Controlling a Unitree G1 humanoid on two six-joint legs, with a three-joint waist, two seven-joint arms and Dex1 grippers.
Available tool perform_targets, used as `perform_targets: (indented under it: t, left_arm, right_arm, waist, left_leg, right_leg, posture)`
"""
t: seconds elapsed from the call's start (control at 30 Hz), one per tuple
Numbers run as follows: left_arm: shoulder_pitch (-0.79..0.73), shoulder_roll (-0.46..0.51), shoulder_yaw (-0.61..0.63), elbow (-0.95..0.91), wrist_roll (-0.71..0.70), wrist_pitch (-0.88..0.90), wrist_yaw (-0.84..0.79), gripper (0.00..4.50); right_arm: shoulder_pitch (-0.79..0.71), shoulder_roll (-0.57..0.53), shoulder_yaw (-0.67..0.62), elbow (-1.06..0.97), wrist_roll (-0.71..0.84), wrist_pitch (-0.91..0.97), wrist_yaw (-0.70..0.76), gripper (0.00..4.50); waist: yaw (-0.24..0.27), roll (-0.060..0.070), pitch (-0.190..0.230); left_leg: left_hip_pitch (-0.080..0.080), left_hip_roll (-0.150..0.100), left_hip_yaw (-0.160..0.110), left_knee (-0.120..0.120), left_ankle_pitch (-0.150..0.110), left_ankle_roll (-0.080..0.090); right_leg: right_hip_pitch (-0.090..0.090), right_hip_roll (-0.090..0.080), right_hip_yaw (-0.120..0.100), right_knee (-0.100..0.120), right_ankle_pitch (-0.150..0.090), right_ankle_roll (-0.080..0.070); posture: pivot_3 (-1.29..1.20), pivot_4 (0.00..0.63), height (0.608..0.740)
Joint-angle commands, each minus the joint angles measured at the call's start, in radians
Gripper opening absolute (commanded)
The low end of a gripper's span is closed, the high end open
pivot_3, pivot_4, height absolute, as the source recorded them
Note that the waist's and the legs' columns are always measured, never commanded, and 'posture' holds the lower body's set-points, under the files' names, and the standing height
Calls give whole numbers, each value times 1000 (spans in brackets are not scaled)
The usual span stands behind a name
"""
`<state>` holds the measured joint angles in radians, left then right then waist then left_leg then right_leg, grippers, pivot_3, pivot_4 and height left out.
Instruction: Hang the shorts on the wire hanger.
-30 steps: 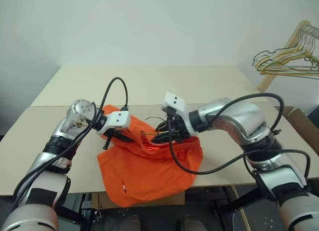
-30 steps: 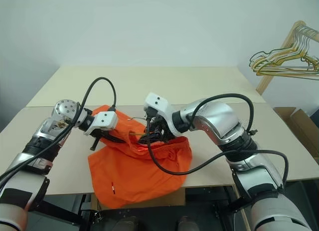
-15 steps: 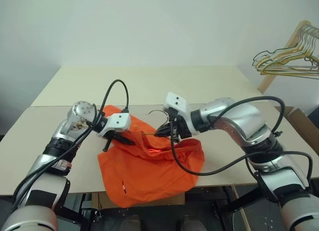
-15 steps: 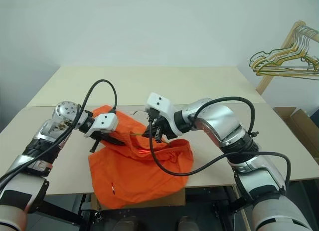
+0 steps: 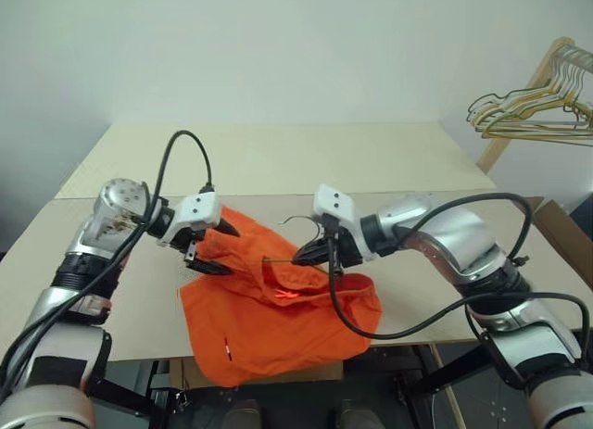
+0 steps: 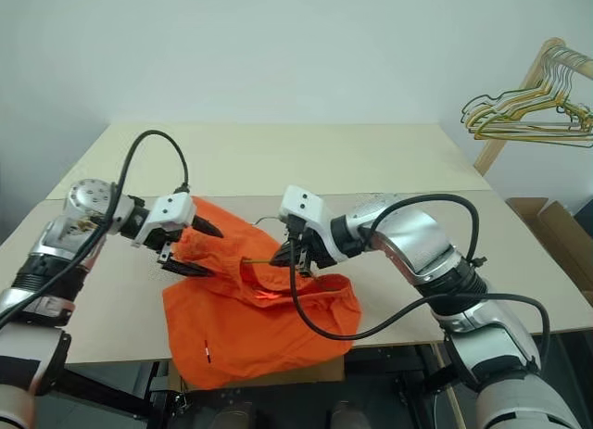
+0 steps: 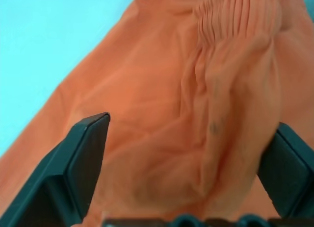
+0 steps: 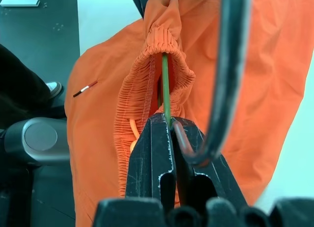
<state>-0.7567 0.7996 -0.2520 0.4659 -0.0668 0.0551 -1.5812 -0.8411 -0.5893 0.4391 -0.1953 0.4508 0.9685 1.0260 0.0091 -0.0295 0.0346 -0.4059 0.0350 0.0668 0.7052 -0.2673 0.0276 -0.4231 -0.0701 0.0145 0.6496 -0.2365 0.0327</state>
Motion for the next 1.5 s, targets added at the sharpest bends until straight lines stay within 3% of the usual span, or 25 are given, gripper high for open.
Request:
perform_targets:
  t: [0.03,0.37,0.47,0.9,1.5]
  left_arm:
    - [23,21,16,2,28,-101,33,4457]
    - [32,5,-11,119,118,-253,96,4457]
    - [18,-20,-4,148,122,-256,121,3892]
    - [-17,-24,14,189,117,-253,130,14]
    - [12,15,50,117,70,-176,95,14]
  right_arm:
    - [-9,-19,-49,-26,0,-25,13,0]
    - [-4,-58,-70,-38,3,-24,30,0]
    - [-1,-69,-75,-44,7,-23,34,0]
    - [14,-107,-81,-57,0,-38,54,0]
    - [63,-151,-54,-44,-103,-116,56,0]
  waist:
    - [3,0,0]
    - [4,0,0]
    - [4,0,0]
    - [3,0,0]
    - [3,0,0]
  left_leg:
    - [0,0,0,0,0,0]
    - [0,0,0,0,0,0]
    - [0,-1,0,0,0,0]
    - [0,-1,0,0,0,0]
    - [0,-1,0,0,0,0]
  right_leg:
    - [0,0,0,0,0,0]
    - [0,-1,-1,0,0,0]
    - [0,-1,-1,0,0,0]
    - [0,-1,-1,0,0,0]
    - [0,-1,-1,0,0,0]
  posture:
    - [49,0,740]
    - [35,0,740]
    - [33,0,740]
    - [39,0,740]
    - [52,0,740]
